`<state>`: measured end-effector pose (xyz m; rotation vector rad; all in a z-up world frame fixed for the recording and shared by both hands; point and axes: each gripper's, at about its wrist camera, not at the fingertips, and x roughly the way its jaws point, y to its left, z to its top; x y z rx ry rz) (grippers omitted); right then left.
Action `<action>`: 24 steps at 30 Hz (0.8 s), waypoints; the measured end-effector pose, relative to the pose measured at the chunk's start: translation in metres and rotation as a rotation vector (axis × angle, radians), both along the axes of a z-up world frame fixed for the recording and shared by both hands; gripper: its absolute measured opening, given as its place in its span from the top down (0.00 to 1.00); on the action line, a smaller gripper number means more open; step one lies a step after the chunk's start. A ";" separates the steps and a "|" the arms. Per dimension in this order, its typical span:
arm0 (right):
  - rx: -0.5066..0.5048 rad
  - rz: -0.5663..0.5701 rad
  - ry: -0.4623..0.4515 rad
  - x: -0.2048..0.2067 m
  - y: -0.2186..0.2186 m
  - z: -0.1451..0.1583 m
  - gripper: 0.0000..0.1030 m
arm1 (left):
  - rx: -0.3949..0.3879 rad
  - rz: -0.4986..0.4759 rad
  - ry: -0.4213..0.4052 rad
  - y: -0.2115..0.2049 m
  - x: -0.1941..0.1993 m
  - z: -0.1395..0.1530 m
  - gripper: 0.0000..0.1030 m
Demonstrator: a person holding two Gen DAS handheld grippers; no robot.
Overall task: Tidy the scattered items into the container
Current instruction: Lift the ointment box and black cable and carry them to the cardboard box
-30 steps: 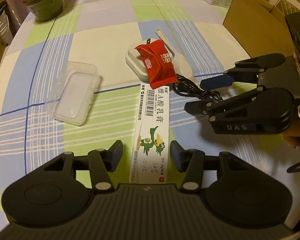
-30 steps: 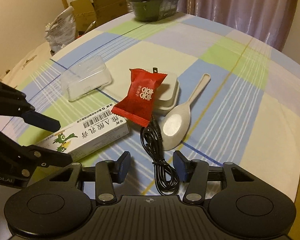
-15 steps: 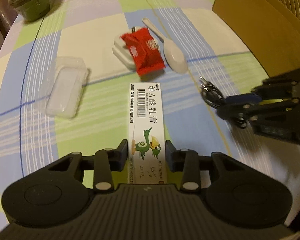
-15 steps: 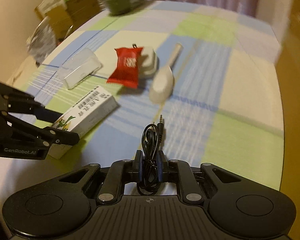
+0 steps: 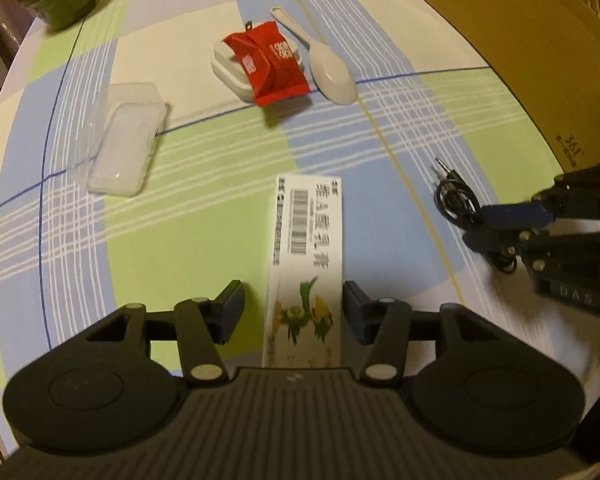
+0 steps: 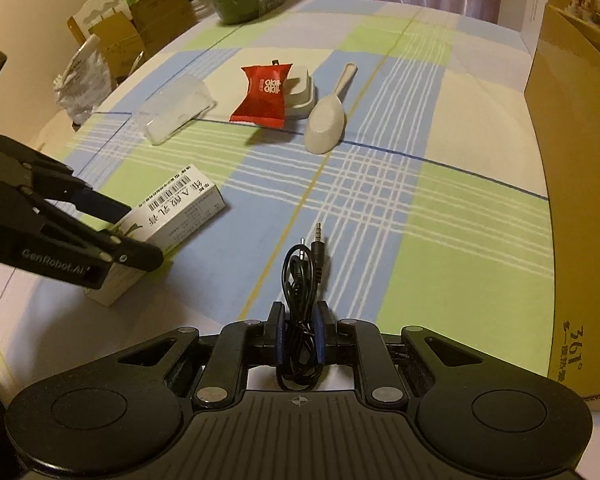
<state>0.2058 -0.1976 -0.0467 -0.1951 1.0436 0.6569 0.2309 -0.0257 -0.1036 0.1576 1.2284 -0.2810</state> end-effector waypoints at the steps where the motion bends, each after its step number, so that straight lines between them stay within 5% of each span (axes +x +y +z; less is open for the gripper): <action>1: -0.006 0.006 -0.011 -0.001 0.001 0.000 0.83 | -0.005 0.004 0.003 0.000 0.002 -0.001 0.53; 8: -0.065 0.058 -0.089 -0.010 0.011 -0.004 0.83 | -0.006 -0.001 0.012 -0.001 0.006 -0.005 0.55; 11: -0.084 0.067 -0.115 -0.013 0.014 -0.006 0.83 | -0.009 -0.004 0.011 -0.001 0.004 -0.003 0.67; 19: -0.098 0.068 -0.145 -0.015 0.017 -0.007 0.83 | -0.023 -0.005 0.020 0.004 -0.005 -0.002 0.68; 20: -0.099 0.073 -0.145 -0.015 0.018 -0.007 0.79 | -0.023 -0.004 0.019 0.005 -0.006 -0.003 0.68; 22: -0.112 0.071 -0.158 -0.016 0.019 -0.007 0.52 | -0.024 0.003 0.019 0.006 -0.007 -0.002 0.68; 24: -0.094 0.070 -0.139 -0.015 0.018 -0.008 0.52 | -0.030 0.006 0.018 0.006 -0.008 -0.002 0.68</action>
